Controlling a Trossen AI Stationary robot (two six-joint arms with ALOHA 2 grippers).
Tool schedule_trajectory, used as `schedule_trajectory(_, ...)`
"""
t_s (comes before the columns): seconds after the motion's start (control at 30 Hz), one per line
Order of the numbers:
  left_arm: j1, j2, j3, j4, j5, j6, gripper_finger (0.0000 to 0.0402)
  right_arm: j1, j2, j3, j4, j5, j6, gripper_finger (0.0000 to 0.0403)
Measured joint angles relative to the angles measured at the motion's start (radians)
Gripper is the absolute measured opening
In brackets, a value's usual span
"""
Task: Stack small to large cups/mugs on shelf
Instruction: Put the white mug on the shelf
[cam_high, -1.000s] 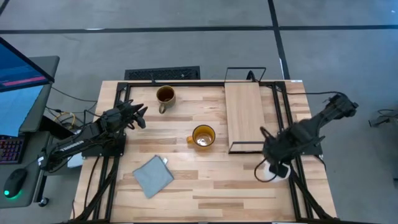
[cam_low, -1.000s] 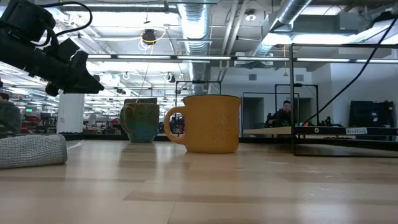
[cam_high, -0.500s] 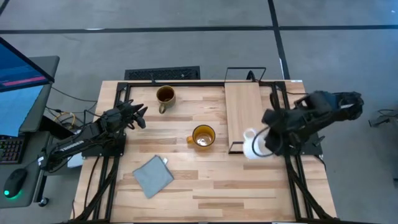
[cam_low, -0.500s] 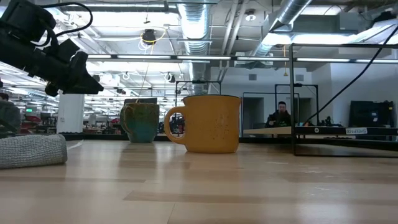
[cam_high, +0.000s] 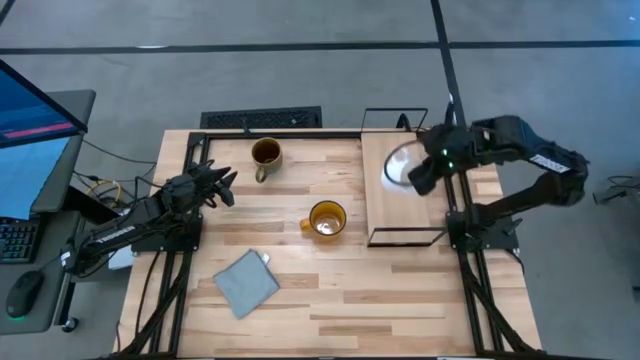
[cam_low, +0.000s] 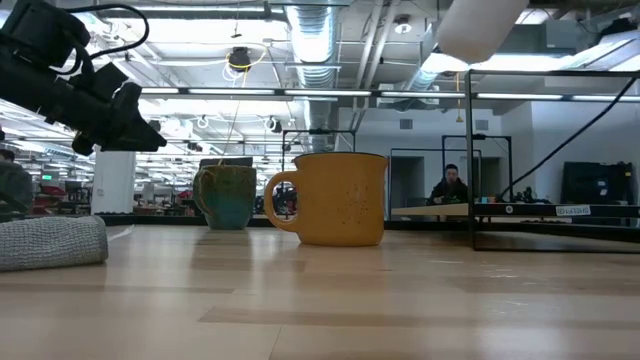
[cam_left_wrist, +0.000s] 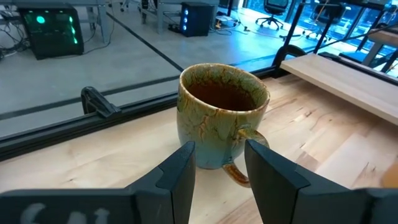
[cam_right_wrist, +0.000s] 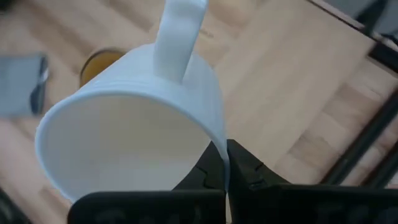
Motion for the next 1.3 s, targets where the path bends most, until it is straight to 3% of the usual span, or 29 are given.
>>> schedule_trajectory(0.27,0.000,0.000,0.000,0.000,-0.025,0.005,0.0130,-0.130,0.000,0.000,0.000,-0.036,0.151,0.0009)
schedule_trajectory(0.43,0.000,0.000,0.000,0.000,-0.037,0.007,0.0130,-0.122,0.000,-0.053,0.000,-0.048,0.308,0.0009)
schedule_trajectory(0.73,0.000,0.000,0.000,0.006,-0.035,-0.014,0.0130,-0.076,0.000,-0.252,0.019,-0.117,0.420,0.0009)
schedule_trajectory(0.9,0.000,0.000,-0.001,0.020,-0.035,0.056,0.0130,-0.061,0.023,-0.301,-0.003,-0.115,0.282,0.0009)
schedule_trajectory(1.3,0.000,0.000,-0.001,0.019,-0.032,0.067,0.0130,-0.118,0.181,-0.299,0.001,-0.112,-0.438,0.0009)
